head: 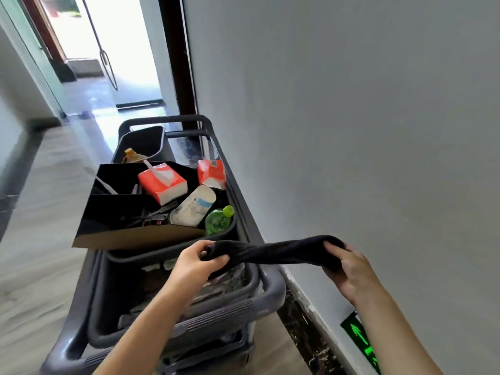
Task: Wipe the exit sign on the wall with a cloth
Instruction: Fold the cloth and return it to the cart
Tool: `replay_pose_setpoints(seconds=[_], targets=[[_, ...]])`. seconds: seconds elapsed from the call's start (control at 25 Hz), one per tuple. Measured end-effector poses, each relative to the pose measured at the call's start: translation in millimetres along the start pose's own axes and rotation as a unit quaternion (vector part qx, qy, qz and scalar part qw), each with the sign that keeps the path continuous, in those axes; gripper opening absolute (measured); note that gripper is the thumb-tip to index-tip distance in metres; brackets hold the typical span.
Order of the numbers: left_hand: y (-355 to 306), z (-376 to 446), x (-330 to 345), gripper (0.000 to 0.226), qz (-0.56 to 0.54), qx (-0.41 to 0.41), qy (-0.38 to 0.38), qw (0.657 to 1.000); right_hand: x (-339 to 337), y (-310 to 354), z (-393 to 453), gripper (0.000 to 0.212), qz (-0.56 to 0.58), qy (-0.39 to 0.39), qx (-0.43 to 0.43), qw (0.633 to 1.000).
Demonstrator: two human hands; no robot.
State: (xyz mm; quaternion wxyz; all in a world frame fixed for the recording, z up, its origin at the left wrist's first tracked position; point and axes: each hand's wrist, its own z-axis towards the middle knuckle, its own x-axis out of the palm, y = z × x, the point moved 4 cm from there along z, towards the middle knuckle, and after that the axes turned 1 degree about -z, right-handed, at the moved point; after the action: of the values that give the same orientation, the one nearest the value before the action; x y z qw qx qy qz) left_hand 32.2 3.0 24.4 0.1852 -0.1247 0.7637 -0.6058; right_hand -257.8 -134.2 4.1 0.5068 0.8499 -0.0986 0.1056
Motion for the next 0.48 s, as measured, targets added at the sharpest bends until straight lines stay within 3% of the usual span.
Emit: replay_pose_setpoints(seconds=[0.24, 0.48], targets=[[54.5, 55.8, -36.8, 0.028, -0.117, -0.174, -0.076, 0.975, 76.9, -26.7, 62.5, 0.015, -0.036, -0.034, 0.028, 0.998], [101.7, 83.4, -15.9, 0.031, -0.096, -0.279, -0.036, 0.955, 65.6, -57.1, 108.4, 0.025, -0.050, -0.136, 0.063, 0.987]])
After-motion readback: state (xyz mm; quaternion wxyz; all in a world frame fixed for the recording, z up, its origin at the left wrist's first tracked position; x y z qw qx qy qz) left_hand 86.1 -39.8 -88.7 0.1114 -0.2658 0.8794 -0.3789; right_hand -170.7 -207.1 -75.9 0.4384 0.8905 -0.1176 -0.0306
